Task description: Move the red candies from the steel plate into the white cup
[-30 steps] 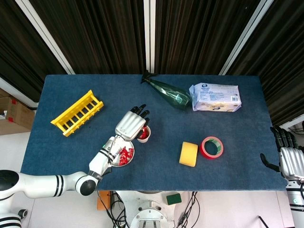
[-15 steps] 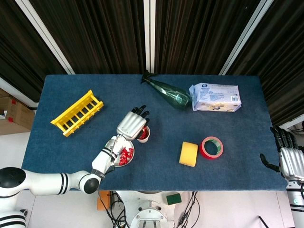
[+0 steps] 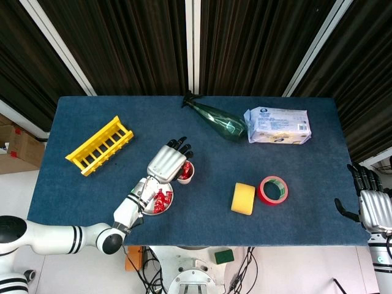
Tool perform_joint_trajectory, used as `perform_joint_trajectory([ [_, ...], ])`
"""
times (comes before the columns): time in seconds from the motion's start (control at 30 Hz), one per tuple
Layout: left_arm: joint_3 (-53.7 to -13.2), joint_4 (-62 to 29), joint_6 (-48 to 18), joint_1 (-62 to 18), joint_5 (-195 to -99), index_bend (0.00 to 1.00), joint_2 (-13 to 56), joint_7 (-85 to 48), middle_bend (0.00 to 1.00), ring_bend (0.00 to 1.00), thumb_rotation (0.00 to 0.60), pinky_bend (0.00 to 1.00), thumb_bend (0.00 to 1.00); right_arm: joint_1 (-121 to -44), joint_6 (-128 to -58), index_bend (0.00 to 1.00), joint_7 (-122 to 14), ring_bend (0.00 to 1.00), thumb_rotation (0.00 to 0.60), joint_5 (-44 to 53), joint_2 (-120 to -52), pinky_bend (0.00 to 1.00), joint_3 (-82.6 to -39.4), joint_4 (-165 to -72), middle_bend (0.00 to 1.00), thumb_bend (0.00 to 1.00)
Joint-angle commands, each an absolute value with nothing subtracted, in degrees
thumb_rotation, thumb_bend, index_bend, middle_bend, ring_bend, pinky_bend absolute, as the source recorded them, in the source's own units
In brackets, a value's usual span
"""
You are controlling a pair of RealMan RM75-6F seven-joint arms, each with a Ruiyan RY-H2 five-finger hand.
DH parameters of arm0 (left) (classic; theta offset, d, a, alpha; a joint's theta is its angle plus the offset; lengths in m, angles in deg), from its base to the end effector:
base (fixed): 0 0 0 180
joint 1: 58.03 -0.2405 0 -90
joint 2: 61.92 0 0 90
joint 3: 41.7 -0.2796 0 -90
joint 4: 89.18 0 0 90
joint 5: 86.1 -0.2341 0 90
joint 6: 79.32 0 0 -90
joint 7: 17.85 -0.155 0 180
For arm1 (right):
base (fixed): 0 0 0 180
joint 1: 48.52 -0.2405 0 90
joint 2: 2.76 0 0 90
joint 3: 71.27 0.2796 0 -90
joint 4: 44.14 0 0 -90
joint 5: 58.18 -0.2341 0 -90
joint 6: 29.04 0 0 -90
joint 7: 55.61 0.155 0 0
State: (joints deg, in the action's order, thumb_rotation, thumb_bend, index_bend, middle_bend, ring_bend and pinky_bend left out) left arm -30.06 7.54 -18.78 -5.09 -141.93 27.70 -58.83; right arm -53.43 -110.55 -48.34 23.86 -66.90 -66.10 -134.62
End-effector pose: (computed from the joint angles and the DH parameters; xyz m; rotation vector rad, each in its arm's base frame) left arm -0.0548 0.3602 -0.0454 -1.9973 -0.6607 -0.9620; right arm -0.3582 -0.2058 0.1526 1.2929 -1.0188 0.9402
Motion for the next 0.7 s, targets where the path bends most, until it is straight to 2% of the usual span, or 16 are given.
perform_joint_trajectory([
  [0.03, -31.49, 10.78, -16.14, -6.97, -143.94, 0.35, 25.29, -58.55, 0.24, 0.08, 0.6, 0.23, 0.33, -53.41, -110.58, 0.0, -48.27, 0.0, 0.6, 23.81, -66.87, 0.0, -66.07, -134.61, 0.0, 0.33],
  [0.37, -39.94, 17.45, -10.02, -16.34, -148.92, 0.36, 17.72, -54.28, 0.24, 0.08, 0.6, 0.23, 0.33, -53.54, -110.23, 0.0, -48.67, 0.0, 0.6, 23.52, -67.01, 0.0, -66.05, -134.72, 0.0, 0.33],
  [0.7, -44.83, 13.56, -11.82, -20.2, -155.41, 0.37, 19.78, -49.01, 0.24, 0.08, 0.6, 0.23, 0.3, -53.56, -110.24, 0.0, -49.51, 0.0, 0.6, 23.6, -67.26, 0.0, -66.2, -134.92, 0.0, 0.33],
])
